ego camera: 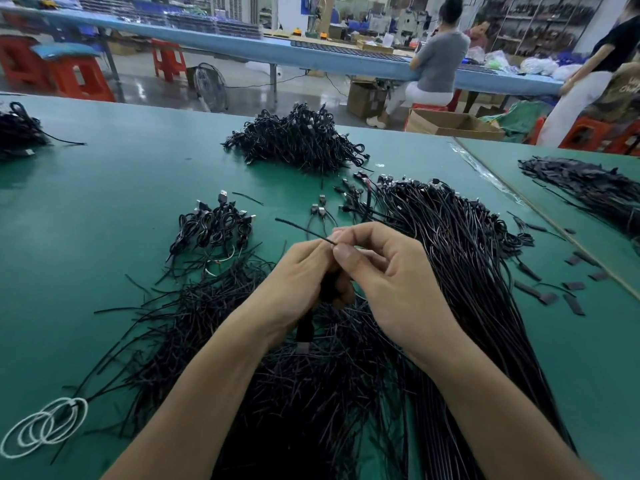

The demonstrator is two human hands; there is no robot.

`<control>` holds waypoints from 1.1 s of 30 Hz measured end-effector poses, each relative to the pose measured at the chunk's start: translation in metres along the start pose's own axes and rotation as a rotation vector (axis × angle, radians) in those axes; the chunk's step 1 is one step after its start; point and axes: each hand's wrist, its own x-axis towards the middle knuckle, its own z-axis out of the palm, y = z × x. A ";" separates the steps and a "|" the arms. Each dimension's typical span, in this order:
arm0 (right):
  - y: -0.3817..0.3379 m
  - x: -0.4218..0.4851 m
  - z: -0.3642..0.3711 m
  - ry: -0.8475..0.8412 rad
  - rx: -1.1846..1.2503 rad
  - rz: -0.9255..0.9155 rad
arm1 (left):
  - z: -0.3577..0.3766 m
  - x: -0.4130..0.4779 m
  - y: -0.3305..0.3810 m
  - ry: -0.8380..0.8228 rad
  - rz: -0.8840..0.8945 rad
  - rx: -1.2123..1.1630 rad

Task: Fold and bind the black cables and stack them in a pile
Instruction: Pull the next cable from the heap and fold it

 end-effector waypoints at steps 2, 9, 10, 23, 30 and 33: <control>0.002 0.000 -0.002 0.033 -0.063 -0.022 | 0.000 -0.002 0.003 -0.015 -0.014 0.044; 0.009 0.004 -0.012 0.128 -0.191 -0.050 | 0.006 0.001 -0.002 0.137 0.147 0.424; 0.010 0.004 -0.012 0.140 -0.197 -0.050 | 0.006 0.002 -0.004 0.178 0.197 0.496; -0.001 0.003 -0.020 -0.266 0.377 0.130 | -0.004 -0.004 0.009 -0.208 -0.135 -0.295; 0.007 0.003 -0.025 -0.181 0.142 -0.002 | 0.001 -0.004 0.007 -0.083 -0.102 -0.185; 0.012 0.004 -0.026 -0.090 -0.088 -0.053 | 0.000 -0.001 0.005 0.051 -0.032 0.004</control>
